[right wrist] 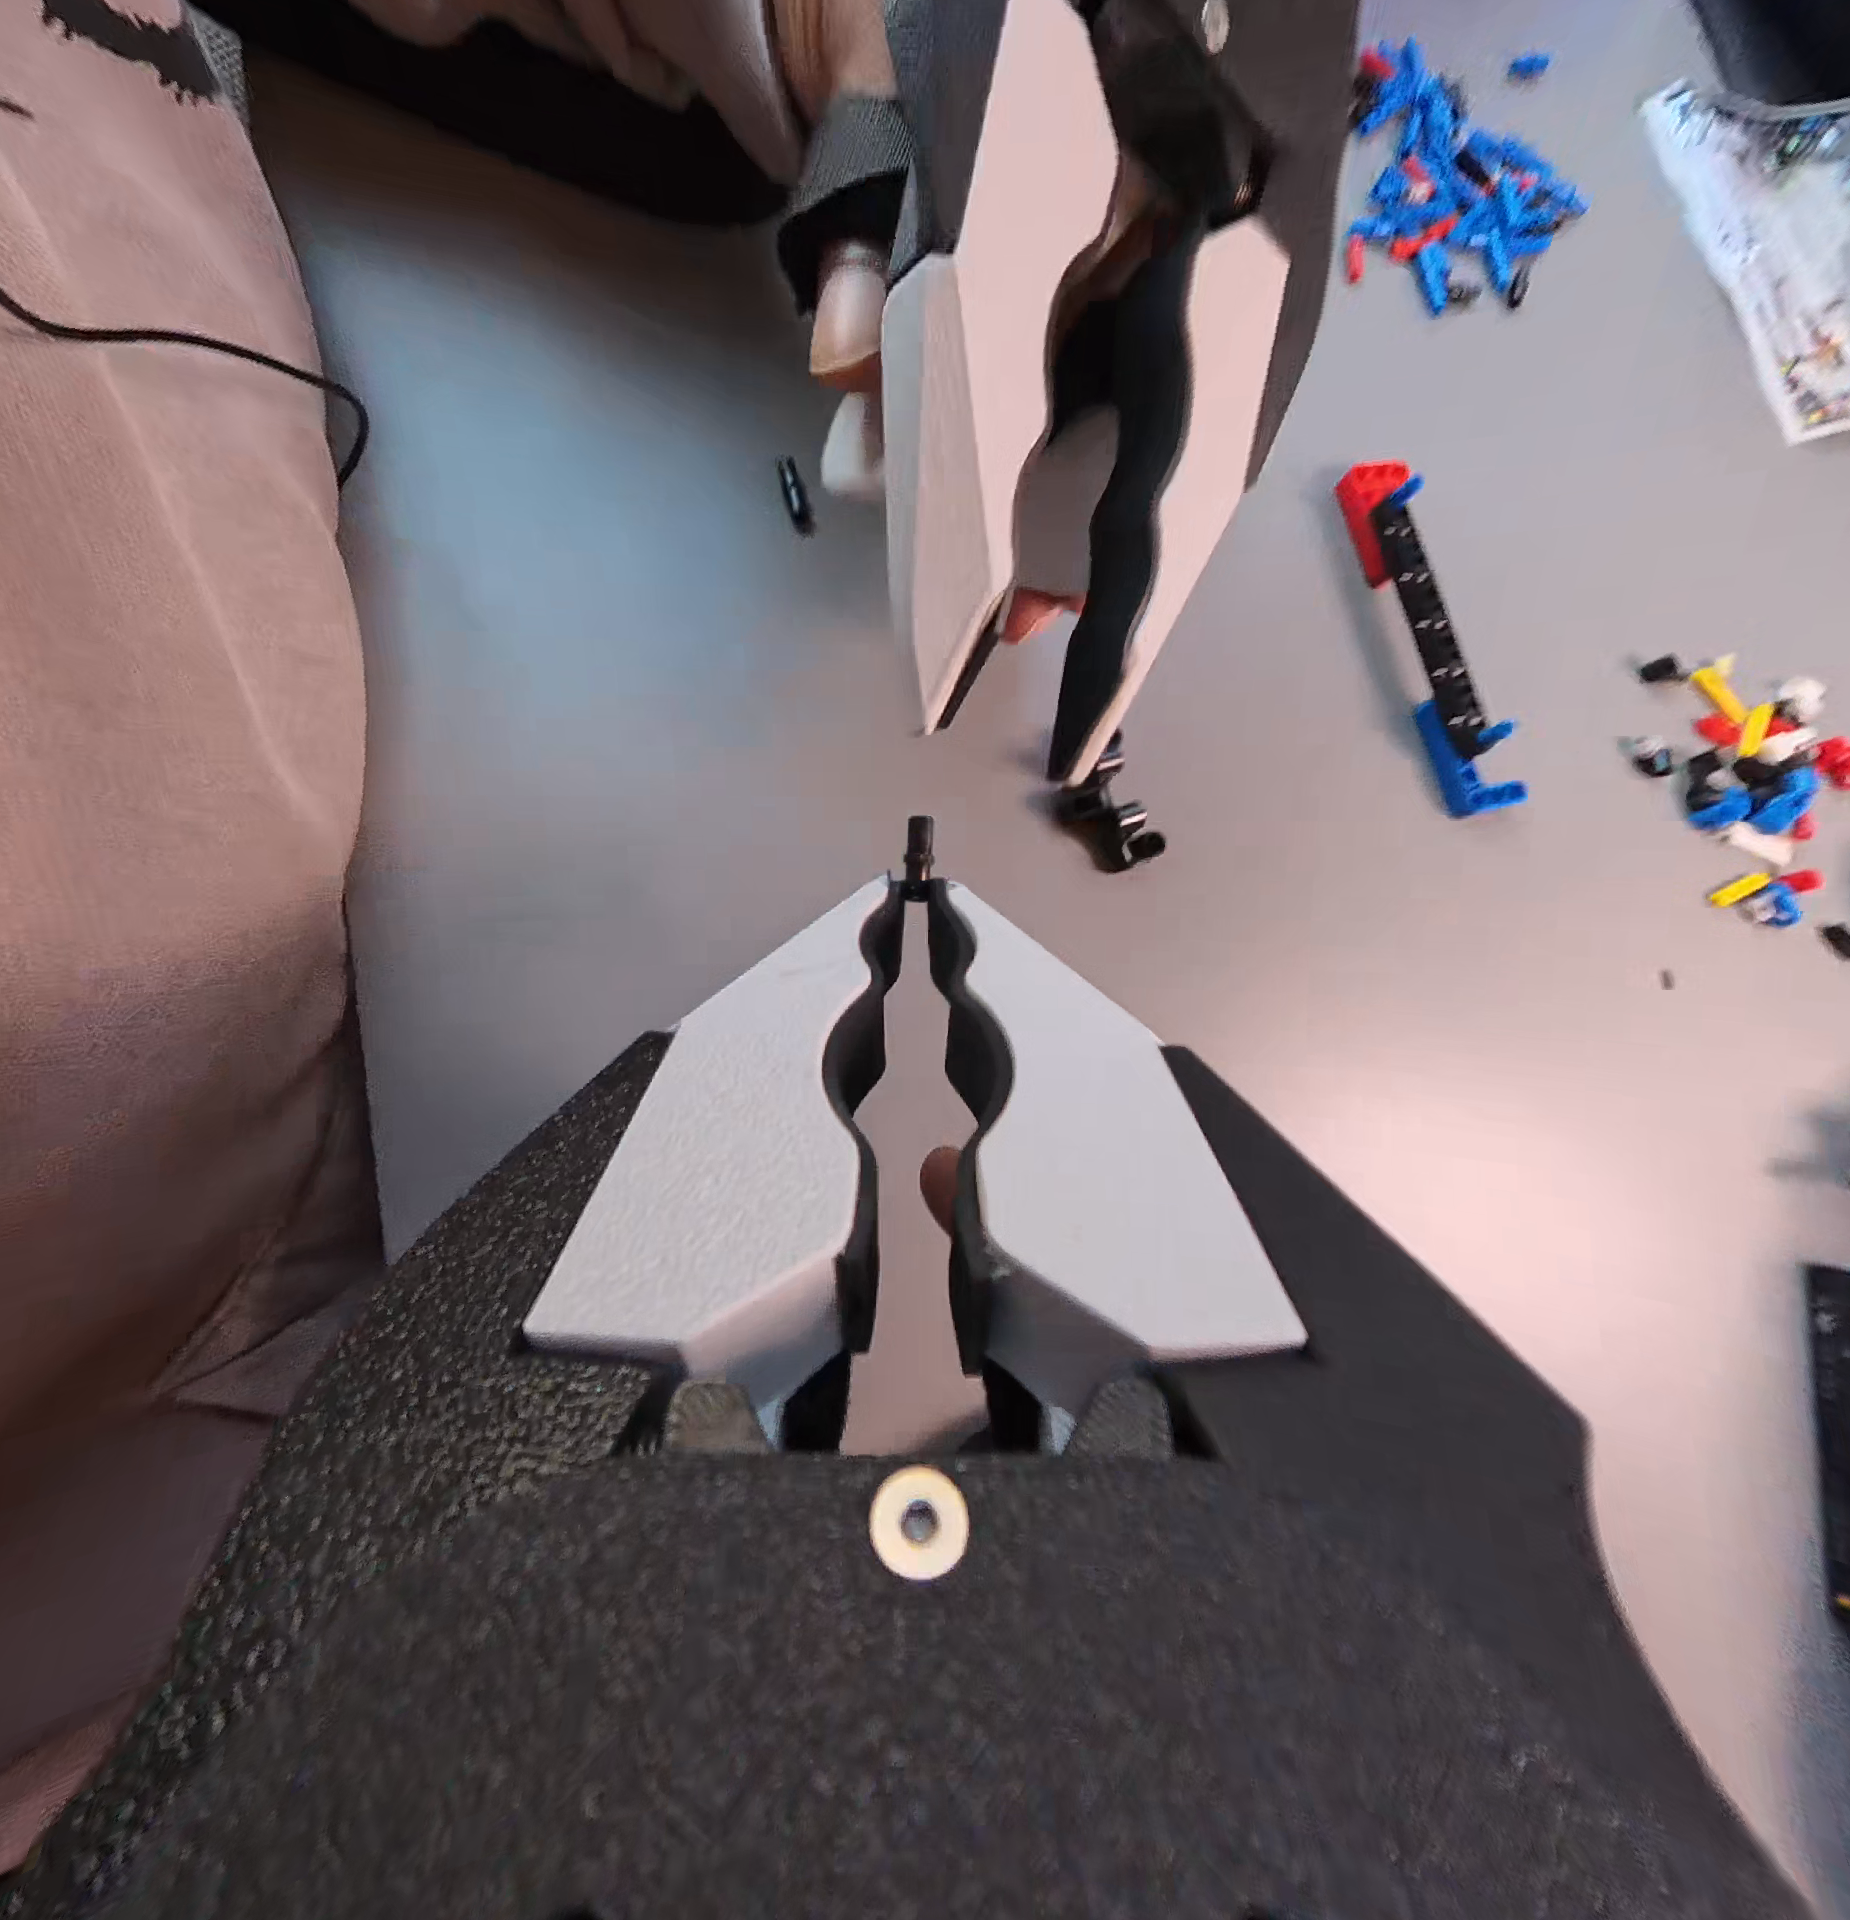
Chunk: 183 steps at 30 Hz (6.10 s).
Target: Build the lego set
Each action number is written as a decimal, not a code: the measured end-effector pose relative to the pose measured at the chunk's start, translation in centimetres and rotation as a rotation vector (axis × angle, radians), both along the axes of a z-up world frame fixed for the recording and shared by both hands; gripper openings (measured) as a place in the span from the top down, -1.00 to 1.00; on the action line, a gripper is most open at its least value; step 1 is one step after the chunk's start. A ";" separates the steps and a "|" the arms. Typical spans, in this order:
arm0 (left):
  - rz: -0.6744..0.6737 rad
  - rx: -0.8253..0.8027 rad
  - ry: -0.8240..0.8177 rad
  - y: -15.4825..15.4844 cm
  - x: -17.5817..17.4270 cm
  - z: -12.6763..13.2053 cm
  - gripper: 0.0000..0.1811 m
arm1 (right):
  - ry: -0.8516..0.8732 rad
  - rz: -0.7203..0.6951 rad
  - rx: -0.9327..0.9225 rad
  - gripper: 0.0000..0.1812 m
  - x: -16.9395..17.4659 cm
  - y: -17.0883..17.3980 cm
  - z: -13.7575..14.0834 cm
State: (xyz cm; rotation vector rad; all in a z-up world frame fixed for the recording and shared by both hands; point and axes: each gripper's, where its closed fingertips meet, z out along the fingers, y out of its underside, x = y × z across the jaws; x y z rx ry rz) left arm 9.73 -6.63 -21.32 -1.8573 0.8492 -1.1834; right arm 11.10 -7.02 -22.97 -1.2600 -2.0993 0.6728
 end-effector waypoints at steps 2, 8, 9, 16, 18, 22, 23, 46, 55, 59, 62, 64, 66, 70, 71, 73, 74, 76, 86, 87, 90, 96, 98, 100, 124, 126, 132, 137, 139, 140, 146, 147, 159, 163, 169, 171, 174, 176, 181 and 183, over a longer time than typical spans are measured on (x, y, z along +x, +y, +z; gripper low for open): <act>-0.001 -0.026 -0.070 0.0 0.1 0.8 0.70 | 0.038 0.020 0.043 0.97 -1.1 0.2 1.1; -0.006 -0.010 -0.064 -0.1 -0.3 1.0 0.90 | 0.103 0.058 0.087 0.97 -2.7 0.4 2.8; -0.008 -0.006 -0.074 -0.1 -0.4 1.2 0.91 | 0.120 0.057 0.073 0.98 -2.8 0.4 3.2; -0.065 0.018 -0.197 -0.9 -0.5 3.3 0.98 | 0.260 0.096 0.042 0.97 -3.1 -0.2 5.3; -0.094 0.010 -0.247 -1.3 -0.5 4.0 0.98 | 0.296 0.118 0.035 0.96 -3.1 -0.6 5.9; -0.142 0.001 -0.320 -2.1 -0.4 5.0 0.98 | 0.360 0.157 0.015 0.93 -3.2 -1.2 7.0; -0.157 -0.001 -0.331 -2.3 -0.4 5.2 0.98 | 0.367 0.172 0.000 0.93 -3.2 -1.5 7.1; -0.179 -0.036 -0.310 -2.6 -0.6 5.1 0.97 | 0.276 0.290 -0.078 0.97 -2.9 -2.2 6.6; -0.207 -0.052 -0.303 -3.0 -0.5 4.9 0.97 | 0.275 0.317 -0.054 0.97 -2.9 -2.6 6.5; -0.161 -0.049 -0.279 -2.3 -0.8 4.6 0.95 | 0.235 0.278 -0.054 0.97 -3.1 -1.9 6.1; 0.016 0.033 -0.064 0.5 -3.6 2.5 0.71 | 0.094 0.173 0.014 0.97 -3.7 0.7 4.5; 0.130 0.091 0.200 2.3 -6.4 -0.8 0.60 | -0.043 0.124 0.020 0.97 -4.0 2.2 2.8; 0.140 0.076 0.318 2.5 -7.1 -3.2 0.57 | -0.174 0.100 0.005 0.97 -4.6 3.1 1.2; 0.121 0.120 0.468 2.7 -6.6 -5.9 0.61 | -0.367 0.112 -0.012 0.97 -5.3 3.5 -1.5; 0.115 0.133 0.470 2.7 -6.3 -5.9 0.62 | -0.405 0.121 -0.015 0.97 -5.3 3.4 -2.0; 0.110 0.140 0.467 2.7 -5.9 -5.9 0.63 | -0.457 0.130 0.000 0.97 -5.3 3.4 -2.7; 0.112 0.149 0.471 2.8 -5.8 -5.9 0.64 | -0.478 0.136 0.009 0.97 -5.3 3.5 -2.9; 0.110 0.169 0.479 2.9 -5.6 -6.0 0.68 | -0.492 0.146 0.012 0.97 -5.2 3.3 -3.2; 0.113 0.267 0.564 3.3 -5.2 -6.4 0.84 | -0.527 0.155 0.083 0.97 -5.1 3.5 -3.9; 0.114 0.269 0.566 3.3 -5.3 -6.4 0.84 | -0.528 0.160 0.090 0.97 -5.1 3.5 -3.9; 0.120 0.266 0.566 3.4 -5.3 -6.4 0.84 | -0.525 0.168 0.110 0.97 -5.2 3.6 -3.9; 0.128 0.262 0.565 3.5 -5.4 -6.4 0.84 | -0.511 0.167 0.107 0.97 -5.4 3.5 -3.7; 0.130 0.260 0.564 3.5 -5.5 -6.4 0.84 | -0.502 0.170 0.107 0.97 -5.4 3.4 -3.5; 0.135 0.260 0.565 3.6 -5.5 -6.4 0.84 | -0.491 0.170 0.090 0.97 -5.5 3.2 -3.2; 0.136 0.235 0.551 3.6 -5.6 -6.4 0.84 | -0.542 0.187 0.149 0.97 -5.8 3.8 -4.0; 0.134 0.226 0.545 3.6 -5.6 -6.4 0.84 | -0.534 0.183 0.138 0.97 -5.8 3.8 -4.0; 0.144 0.167 0.511 3.7 -5.9 -6.4 0.84 | -0.527 0.111 0.045 0.97 -6.2 3.8 -4.0; 0.153 0.153 0.506 3.8 -6.0 -6.3 0.85 | -0.523 0.087 0.028 0.97 -6.4 3.8 -4.0; 0.155 0.142 0.500 3.9 -6.0 -6.3 0.85 | -0.528 0.091 0.021 0.97 -6.4 3.8 -4.0; 0.155 0.139 0.497 3.9 -6.0 -6.3 0.85 | -0.531 0.098 0.028 0.97 -6.3 3.9 -4.0; 0.164 0.129 0.493 3.9 -6.0 -6.3 0.85 | -0.529 0.111 0.020 0.97 -6.4 3.9 -4.0; 0.166 0.122 0.489 3.9 -6.0 -6.3 0.86 | -0.529 0.114 0.028 0.97 -6.4 3.8 -4.0; 0.180 0.104 0.477 4.1 -6.1 -6.3 0.87 | -0.561 0.174 0.109 0.98 -6.4 3.8 -4.2; 0.181 0.102 0.476 4.1 -6.0 -6.3 0.87 | -0.551 0.208 0.160 0.98 -6.4 3.8 -4.2; 0.182 0.100 0.474 4.1 -6.0 -6.3 0.87 | -0.546 0.308 0.256 0.98 -6.3 3.8 -4.2; 0.182 0.098 0.473 4.1 -6.0 -6.3 0.87 | -0.567 0.309 0.247 0.98 -6.4 3.9 -4.2; 0.185 0.095 0.472 4.1 -6.0 -6.3 0.87 | -0.576 0.335 0.254 0.98 -6.4 3.8 -4.3; 0.186 0.093 0.470 4.1 -6.0 -6.3 0.87 | -0.595 0.353 0.245 0.98 -6.3 3.8 -4.3; 0.198 0.087 0.469 4.1 -6.1 -6.3 0.87 | -0.640 0.414 0.254 0.98 -6.6 3.6 -4.3; 0.198 0.072 0.458 4.1 -6.2 -6.3 0.87 | -0.626 0.421 0.269 0.98 -6.7 3.6 -4.3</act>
